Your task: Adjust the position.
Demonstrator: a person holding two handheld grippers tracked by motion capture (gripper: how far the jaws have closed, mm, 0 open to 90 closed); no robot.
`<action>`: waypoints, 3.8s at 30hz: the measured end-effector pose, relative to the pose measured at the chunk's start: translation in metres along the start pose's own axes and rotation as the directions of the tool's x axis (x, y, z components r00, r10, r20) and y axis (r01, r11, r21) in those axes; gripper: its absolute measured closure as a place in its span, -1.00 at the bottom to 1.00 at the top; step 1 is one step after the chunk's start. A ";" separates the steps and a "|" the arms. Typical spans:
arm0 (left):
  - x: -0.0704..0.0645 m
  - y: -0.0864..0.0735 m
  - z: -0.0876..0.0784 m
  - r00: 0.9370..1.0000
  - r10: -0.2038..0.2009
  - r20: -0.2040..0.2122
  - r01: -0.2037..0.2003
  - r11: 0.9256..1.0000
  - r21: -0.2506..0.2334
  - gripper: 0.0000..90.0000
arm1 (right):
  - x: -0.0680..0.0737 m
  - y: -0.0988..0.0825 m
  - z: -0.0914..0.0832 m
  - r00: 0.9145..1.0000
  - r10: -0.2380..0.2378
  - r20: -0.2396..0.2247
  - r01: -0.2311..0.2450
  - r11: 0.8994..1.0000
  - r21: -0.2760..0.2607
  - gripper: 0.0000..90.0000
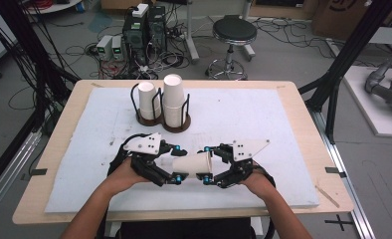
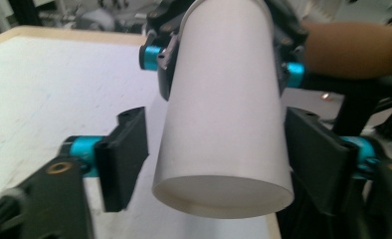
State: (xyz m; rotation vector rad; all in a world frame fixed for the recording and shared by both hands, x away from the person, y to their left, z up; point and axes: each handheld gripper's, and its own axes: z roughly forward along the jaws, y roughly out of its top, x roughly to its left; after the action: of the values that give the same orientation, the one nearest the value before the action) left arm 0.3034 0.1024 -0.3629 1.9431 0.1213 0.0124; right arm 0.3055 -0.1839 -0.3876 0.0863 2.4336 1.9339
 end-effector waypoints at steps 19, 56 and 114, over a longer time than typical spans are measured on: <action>-0.001 -0.006 0.008 0.999 0.026 0.037 -0.027 0.999 0.024 -0.19 | 0.000 -0.001 0.002 0.999 0.045 -0.014 -0.045 0.999 -0.014 -0.35; -0.004 -0.007 0.015 0.999 0.035 0.009 -0.036 0.997 0.073 -0.19 | -0.002 0.000 0.001 0.998 0.057 -0.021 -0.057 0.998 0.006 -0.24; -0.008 -0.014 0.034 1.000 -0.030 -0.003 0.029 0.991 -0.133 -0.22 | -0.003 0.003 -0.002 0.995 0.102 -0.021 -0.104 0.987 -0.125 -0.39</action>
State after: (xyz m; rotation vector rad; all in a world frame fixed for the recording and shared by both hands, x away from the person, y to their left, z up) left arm 0.2965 0.0755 -0.3876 1.8081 0.1490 0.0056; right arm 0.3082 -0.1857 -0.3838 0.1998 2.3529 2.1323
